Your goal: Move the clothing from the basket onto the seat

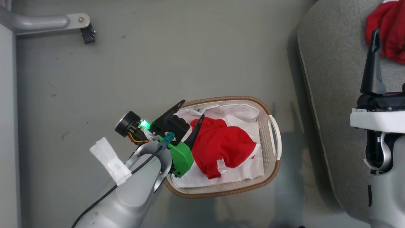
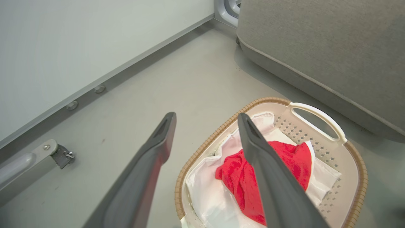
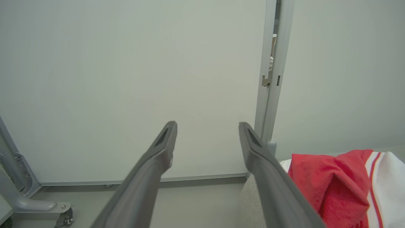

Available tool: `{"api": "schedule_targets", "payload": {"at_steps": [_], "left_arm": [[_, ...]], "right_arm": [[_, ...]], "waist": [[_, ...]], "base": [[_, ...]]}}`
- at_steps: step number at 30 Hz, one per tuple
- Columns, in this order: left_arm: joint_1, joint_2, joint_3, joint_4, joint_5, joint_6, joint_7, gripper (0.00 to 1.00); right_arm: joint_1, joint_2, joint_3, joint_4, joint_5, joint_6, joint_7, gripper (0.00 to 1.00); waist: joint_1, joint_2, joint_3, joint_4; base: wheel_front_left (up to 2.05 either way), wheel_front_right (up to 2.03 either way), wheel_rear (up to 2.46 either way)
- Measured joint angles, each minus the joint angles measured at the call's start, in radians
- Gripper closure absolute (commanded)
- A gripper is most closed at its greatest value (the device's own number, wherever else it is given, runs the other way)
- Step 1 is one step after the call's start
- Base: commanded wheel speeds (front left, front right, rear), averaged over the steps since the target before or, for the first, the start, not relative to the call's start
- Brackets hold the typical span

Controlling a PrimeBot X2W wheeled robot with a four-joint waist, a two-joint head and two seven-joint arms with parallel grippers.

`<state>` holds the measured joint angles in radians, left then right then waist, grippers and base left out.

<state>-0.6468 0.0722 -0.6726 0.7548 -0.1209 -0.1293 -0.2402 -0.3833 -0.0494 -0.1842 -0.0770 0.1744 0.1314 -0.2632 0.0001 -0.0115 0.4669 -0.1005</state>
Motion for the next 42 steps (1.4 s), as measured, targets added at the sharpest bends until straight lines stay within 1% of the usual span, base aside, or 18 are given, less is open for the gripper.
{"api": "schedule_targets", "payload": {"at_steps": [4,10,14,19,24,29,30,31,32,33,39,42], "left_arm": [[-0.066,-0.007,-0.108,0.083,-0.001,-0.002,-0.007,0.00],[-0.130,-0.016,-0.201,0.194,-0.019,-0.002,-0.016,0.00],[-0.166,-0.018,-0.274,0.256,-0.025,-0.002,-0.018,0.00],[-0.209,-0.021,-0.321,0.311,-0.029,-0.002,-0.021,0.00],[-0.268,-0.022,-0.310,0.371,-0.061,-0.002,-0.022,0.00],[-0.299,-0.022,-0.310,0.408,-0.074,-0.002,-0.022,0.01],[-0.299,-0.022,-0.313,0.415,-0.077,-0.002,-0.022,0.45],[-0.299,-0.022,-0.315,0.416,-0.083,-0.002,-0.022,0.60],[-0.299,-0.022,-0.318,0.415,-0.090,-0.002,-0.022,0.98],[-0.299,-0.022,-0.321,0.412,-0.099,-0.002,-0.022,1.00],[-0.288,-0.022,-0.316,0.355,-0.133,-0.002,-0.022,1.00],[-0.269,-0.022,-0.300,0.292,-0.142,0.003,-0.022,1.00]], "right_arm": [[-0.028,-0.001,0.005,-0.052,0.009,0.000,0.000,0.00],[-0.067,0.000,0.038,-0.131,0.024,0.000,0.000,0.00],[-0.086,-0.001,0.041,-0.179,0.037,0.000,0.000,0.00],[-0.101,0.000,0.033,-0.207,0.049,0.000,0.000,0.00],[-0.105,0.000,0.036,-0.213,0.073,0.000,0.000,0.00],[-0.109,0.000,0.040,-0.215,0.080,0.000,0.000,0.00],[-0.109,0.000,0.040,-0.215,0.080,0.000,0.000,0.00],[-0.109,0.000,0.040,-0.214,0.080,0.000,0.000,0.00],[-0.109,0.000,0.039,-0.214,0.080,0.000,0.000,0.00],[-0.110,0.000,0.039,-0.211,0.080,0.000,0.000,0.00],[-0.118,0.000,0.055,-0.191,0.074,0.000,0.000,0.00],[-0.118,0.000,0.070,-0.179,0.072,0.000,0.000,0.00]], "waist": [[0.0000,0.0000,0.088,-0.024],[0.0001,0.0000,0.212,-0.061],[0.0001,0.0000,0.291,-0.087],[0.0002,0.0000,0.375,-0.115],[0.0002,0.0000,0.447,-0.139],[0.0001,0.0000,0.496,-0.158],[0.0001,0.0000,0.503,-0.161],[0.0001,0.0000,0.508,-0.163],[0.0001,0.0000,0.511,-0.164],[0.0001,0.0000,0.513,-0.164],[0.0000,0.0000,0.492,-0.152],[0.0001,0.0000,0.469,-0.143]], "base": [[0.00,0.00,0.00],[0.00,0.00,0.00],[0.00,0.00,0.00],[0.00,0.00,0.00],[0.00,0.00,0.00],[0.00,0.00,0.00],[0.00,0.00,0.00],[0.00,0.00,0.00],[0.00,0.00,0.00],[0.00,0.00,0.00],[0.00,0.00,0.00],[0.00,0.00,0.00]]}}
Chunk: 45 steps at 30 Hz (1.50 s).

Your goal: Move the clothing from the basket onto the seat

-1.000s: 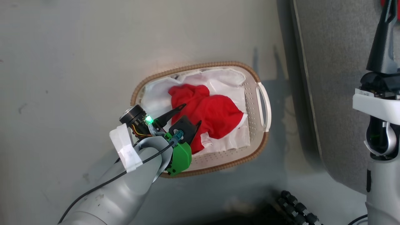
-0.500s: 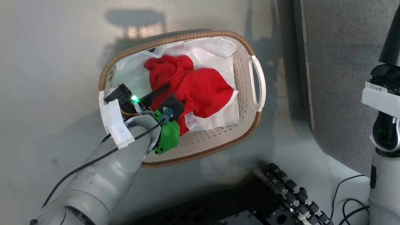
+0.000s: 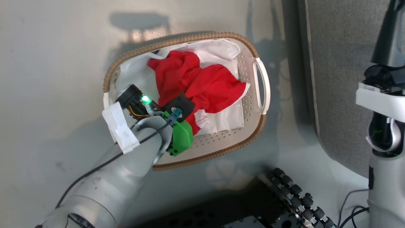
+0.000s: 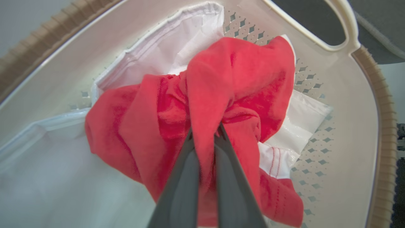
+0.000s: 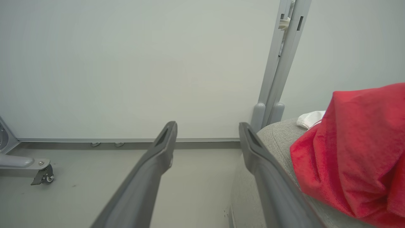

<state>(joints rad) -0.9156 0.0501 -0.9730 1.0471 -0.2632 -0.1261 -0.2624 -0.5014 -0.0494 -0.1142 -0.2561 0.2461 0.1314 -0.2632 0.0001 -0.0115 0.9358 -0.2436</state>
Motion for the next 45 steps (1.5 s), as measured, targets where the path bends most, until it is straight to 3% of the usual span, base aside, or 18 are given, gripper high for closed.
{"api": "schedule_targets", "payload": {"at_steps": [4,16,26,37,45], "left_arm": [[0.038,0.015,0.021,-0.096,-0.003,0.007,0.000,1.00],[0.211,0.169,0.108,-0.456,0.018,0.029,0.000,1.00],[0.233,0.292,0.145,-0.600,0.012,0.014,0.002,1.00],[0.181,0.386,0.168,-0.780,-0.053,0.003,0.122,1.00],[0.147,0.454,0.181,-0.958,-0.107,0.002,0.233,1.00]], "right_arm": [[0.008,0.000,0.017,0.027,-0.018,0.000,0.000,0.00],[0.125,0.000,0.060,0.136,-0.124,0.000,0.000,0.00],[0.251,0.001,0.145,0.289,-0.160,0.000,0.000,0.00],[0.313,0.001,0.301,0.400,-0.146,0.000,0.000,0.00],[0.254,0.001,0.377,0.449,-0.149,0.000,0.000,0.00]], "waist": [[0.0000,0.0000,-0.042,0.015],[-0.0001,0.0000,-0.257,0.068],[-0.0002,0.0000,-0.503,0.110],[-0.0002,0.0000,-0.765,0.138],[-0.0003,0.0000,-0.873,0.149]], "base": [[0.00,0.00,0.00],[0.00,0.00,0.00],[0.00,0.00,0.00],[0.00,0.00,0.00],[0.00,0.00,0.00]]}}
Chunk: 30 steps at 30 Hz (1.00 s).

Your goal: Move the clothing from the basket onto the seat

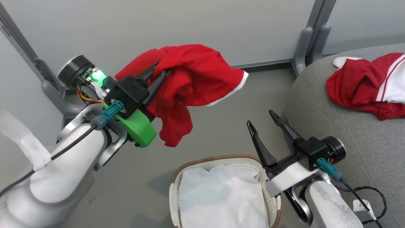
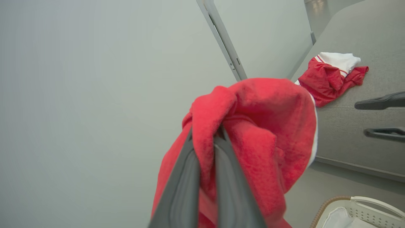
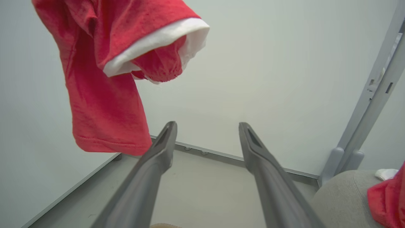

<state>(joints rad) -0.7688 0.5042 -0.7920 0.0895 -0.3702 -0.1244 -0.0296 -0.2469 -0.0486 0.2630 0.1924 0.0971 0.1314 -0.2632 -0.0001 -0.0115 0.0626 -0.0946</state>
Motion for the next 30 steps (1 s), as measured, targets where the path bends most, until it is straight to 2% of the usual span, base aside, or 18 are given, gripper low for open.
{"api": "schedule_targets", "payload": {"at_steps": [4,12,20,21,22,23,24,27,28,29,30], "left_arm": [[0.008,0.011,-0.005,-0.058,-0.008,0.003,0.030,1.00],[0.051,0.015,-0.042,-0.091,-0.023,0.006,0.055,1.00],[0.097,0.009,-0.074,-0.091,-0.034,0.010,0.050,1.00],[0.104,0.006,-0.077,-0.090,-0.035,0.011,0.048,1.00],[0.111,0.003,-0.080,-0.087,-0.038,0.012,0.044,1.00],[0.119,-0.002,-0.081,-0.086,-0.043,0.018,0.038,1.00],[0.126,-0.006,-0.082,-0.084,-0.044,0.021,0.033,1.00],[0.167,-0.024,-0.082,-0.072,-0.058,0.050,-0.004,1.00],[0.180,-0.028,-0.082,-0.068,-0.061,0.056,-0.016,0.80],[0.195,-0.034,-0.082,-0.064,-0.064,0.063,-0.031,0.53],[0.207,-0.040,-0.081,-0.060,-0.069,0.070,-0.042,0.05]], "right_arm": [[-0.053,0.000,0.029,0.018,-0.011,0.000,0.000,0.00],[-0.144,0.000,0.089,0.063,-0.046,0.000,0.000,0.00],[-0.200,0.000,0.141,0.034,-0.042,0.000,0.000,0.00],[-0.201,0.000,0.146,0.033,-0.043,0.000,0.000,0.05],[-0.201,0.000,0.149,0.032,-0.043,0.000,0.000,0.58],[-0.201,0.000,0.151,0.030,-0.043,0.000,0.000,0.83],[-0.201,0.000,0.153,0.029,-0.043,0.000,0.000,1.00],[-0.197,0.000,0.149,0.010,-0.037,0.000,0.000,1.00],[-0.193,0.000,0.147,0.007,-0.037,0.000,0.000,1.00],[-0.187,0.000,0.145,0.005,-0.037,0.000,0.000,1.00],[-0.182,0.000,0.142,0.002,-0.037,0.000,0.000,1.00]], "waist": [[0.0000,0.0000,-0.018,0.013],[0.0000,0.0000,-0.038,0.037],[0.0000,0.0000,-0.048,0.058],[0.0000,0.0000,-0.049,0.060],[0.0000,0.0000,-0.049,0.061],[0.0000,0.0000,-0.050,0.063],[0.0000,0.0000,-0.051,0.064],[0.0000,0.0000,-0.051,0.066],[0.0000,0.0000,-0.051,0.066],[0.0001,0.0000,-0.051,0.066],[0.0000,0.0000,-0.051,0.066]], "base": [[0.00,0.00,0.00],[0.00,0.00,0.00],[0.00,0.00,0.00],[0.00,0.00,0.00],[0.00,0.00,0.00],[0.00,0.00,0.00],[0.00,0.00,0.00],[0.00,0.00,0.00],[0.00,0.00,0.00],[0.00,0.00,0.00],[0.00,0.00,0.00]]}}
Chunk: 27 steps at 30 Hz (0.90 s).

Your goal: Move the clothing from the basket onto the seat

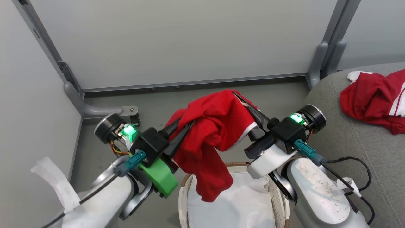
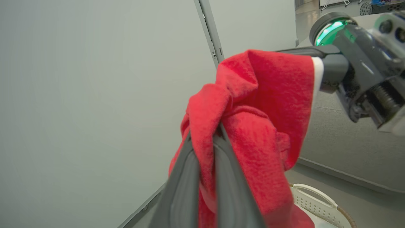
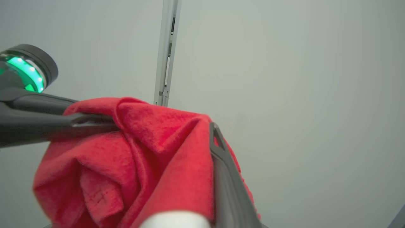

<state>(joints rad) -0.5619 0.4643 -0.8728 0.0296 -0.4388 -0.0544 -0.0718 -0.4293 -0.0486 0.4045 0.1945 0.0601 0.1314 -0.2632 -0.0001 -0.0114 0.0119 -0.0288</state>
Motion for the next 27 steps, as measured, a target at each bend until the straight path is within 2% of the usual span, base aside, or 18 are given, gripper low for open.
{"api": "schedule_targets", "payload": {"at_steps": [1,5,10,21,27], "left_arm": [[0.015,-0.007,0.000,0.007,-0.004,0.007,-0.014,0.00],[0.066,-0.035,0.012,0.039,-0.022,0.042,-0.086,0.00],[0.127,-0.063,0.015,0.104,-0.036,0.062,-0.150,0.00],[0.228,-0.131,0.060,0.177,-0.044,0.072,-0.189,0.00],[0.249,-0.168,0.113,0.162,0.006,0.063,-0.191,0.00]], "right_arm": [[0.005,0.000,-0.005,-0.001,-0.001,0.000,0.000,1.00],[0.010,0.000,-0.027,-0.007,-0.007,0.000,0.000,1.00],[0.026,0.000,-0.063,0.000,-0.025,0.000,0.000,1.00],[0.051,0.000,-0.156,0.005,-0.067,0.000,0.000,1.00],[0.052,0.000,-0.223,-0.004,-0.095,0.000,0.000,1.00]], "waist": [[0.0000,0.0000,0.000,0.000],[0.0000,0.0000,0.003,0.001],[0.0000,0.0000,0.007,0.006],[0.0000,0.0000,0.035,0.009],[0.0000,0.0000,0.060,-0.016]], "base": [[0.00,0.00,0.00],[0.00,0.00,0.00],[0.00,0.00,0.00],[0.00,0.00,0.00],[0.00,0.00,0.00]]}}
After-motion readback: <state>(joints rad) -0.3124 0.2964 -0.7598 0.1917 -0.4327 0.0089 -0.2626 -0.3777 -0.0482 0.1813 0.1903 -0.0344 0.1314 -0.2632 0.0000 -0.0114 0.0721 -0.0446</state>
